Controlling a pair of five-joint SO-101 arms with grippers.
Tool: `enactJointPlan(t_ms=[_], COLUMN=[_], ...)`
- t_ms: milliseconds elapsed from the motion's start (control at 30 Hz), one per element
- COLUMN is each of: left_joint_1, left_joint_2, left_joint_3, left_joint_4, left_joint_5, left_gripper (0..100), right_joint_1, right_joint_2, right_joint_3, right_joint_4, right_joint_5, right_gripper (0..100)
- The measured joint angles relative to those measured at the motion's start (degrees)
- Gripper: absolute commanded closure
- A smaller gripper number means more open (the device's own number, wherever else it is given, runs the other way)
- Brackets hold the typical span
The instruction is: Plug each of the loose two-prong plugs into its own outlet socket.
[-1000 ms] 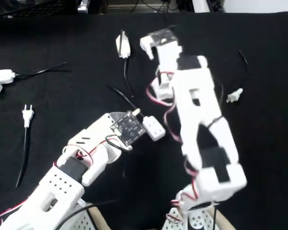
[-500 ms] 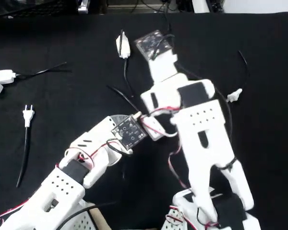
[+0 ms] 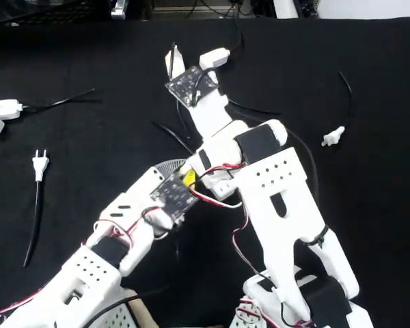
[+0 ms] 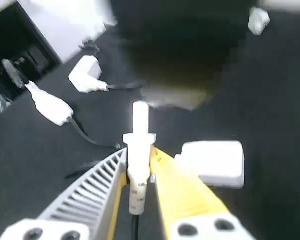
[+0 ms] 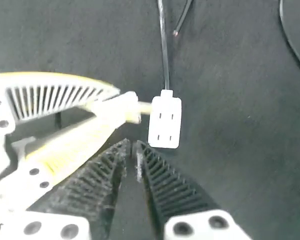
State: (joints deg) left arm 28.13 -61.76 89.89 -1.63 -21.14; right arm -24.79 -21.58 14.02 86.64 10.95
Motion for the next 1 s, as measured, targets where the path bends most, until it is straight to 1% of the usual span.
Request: enactJointPlan(t_ms=[100, 200, 400, 533, 733, 833, 1000], left_joint_1=[0.0, 0.18, 2.81, 2.9, 2.9, 2.9, 2.9], left_joint_2=[0.0, 0.0, 0.0, 0.0, 0.0, 0.0, 0.0], left_joint_3=[2.81, 2.99, 2.99, 2.99, 2.99, 2.99, 2.99], left_joint_4=[-7.12, -8.79, -8.53, -6.24, -6.24, -6.24, -6.24], left_joint_5=[1.58, 1.85, 1.85, 1.85, 1.85, 1.85, 1.85], left_gripper=[97, 97, 97, 97, 97, 97, 97], right_joint_1=[0.0, -0.26, -0.26, -0.26, -0.26, -0.26, -0.35], right_joint_2=[0.0, 0.0, -0.88, -4.66, -7.74, -7.74, -7.74], right_joint_3=[-0.18, -0.18, -0.44, -0.53, -0.53, -0.26, 4.22], right_joint_4=[0.62, 0.62, 0.97, 1.93, 1.85, -0.09, -4.84], right_joint_5=[0.18, 0.7, 0.7, 0.7, 0.7, 0.7, 0.7], right_gripper=[98.6, 98.6, 98.6, 98.6, 98.6, 98.6, 98.6])
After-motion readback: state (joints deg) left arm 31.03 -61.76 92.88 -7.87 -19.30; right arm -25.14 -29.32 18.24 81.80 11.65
